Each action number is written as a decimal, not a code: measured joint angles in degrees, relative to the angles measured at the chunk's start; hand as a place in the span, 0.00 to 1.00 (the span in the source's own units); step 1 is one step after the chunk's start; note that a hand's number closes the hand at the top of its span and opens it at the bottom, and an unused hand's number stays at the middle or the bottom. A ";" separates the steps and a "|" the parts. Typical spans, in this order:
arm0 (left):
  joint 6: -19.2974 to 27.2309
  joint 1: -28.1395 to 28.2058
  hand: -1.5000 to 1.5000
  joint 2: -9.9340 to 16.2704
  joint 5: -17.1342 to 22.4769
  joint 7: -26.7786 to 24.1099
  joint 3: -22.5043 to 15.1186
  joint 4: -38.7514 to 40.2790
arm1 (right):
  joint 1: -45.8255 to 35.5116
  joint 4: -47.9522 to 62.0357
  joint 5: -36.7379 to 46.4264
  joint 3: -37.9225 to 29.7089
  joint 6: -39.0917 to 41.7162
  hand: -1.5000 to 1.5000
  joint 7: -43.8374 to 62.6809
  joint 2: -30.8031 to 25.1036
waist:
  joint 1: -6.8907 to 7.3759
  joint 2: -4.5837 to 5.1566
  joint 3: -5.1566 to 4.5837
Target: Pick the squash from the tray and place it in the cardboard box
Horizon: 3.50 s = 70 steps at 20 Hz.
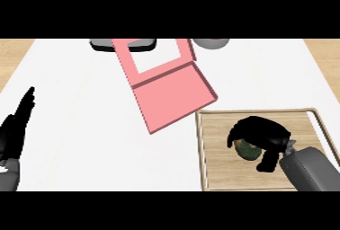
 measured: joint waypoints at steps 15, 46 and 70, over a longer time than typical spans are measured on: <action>0.34 1.51 0.50 -0.75 -0.36 -1.68 2.41 2.14 | 4.87 -0.31 2.44 -16.35 -15.04 1.00 23.97 8.96 | -3.15 -0.59 0.01; -2.03 -1.62 0.50 -2.11 -2.46 -2.06 2.06 2.48 | -21.41 -17.15 0.18 -9.73 -20.79 1.00 67.65 24.90 | 0.98 0.36 0.28; -3.28 -5.53 0.50 -3.05 -3.41 -2.75 2.02 4.73 | -52.45 48.31 -19.17 -21.44 -48.38 0.00 56.97 25.12 | 3.80 1.59 0.29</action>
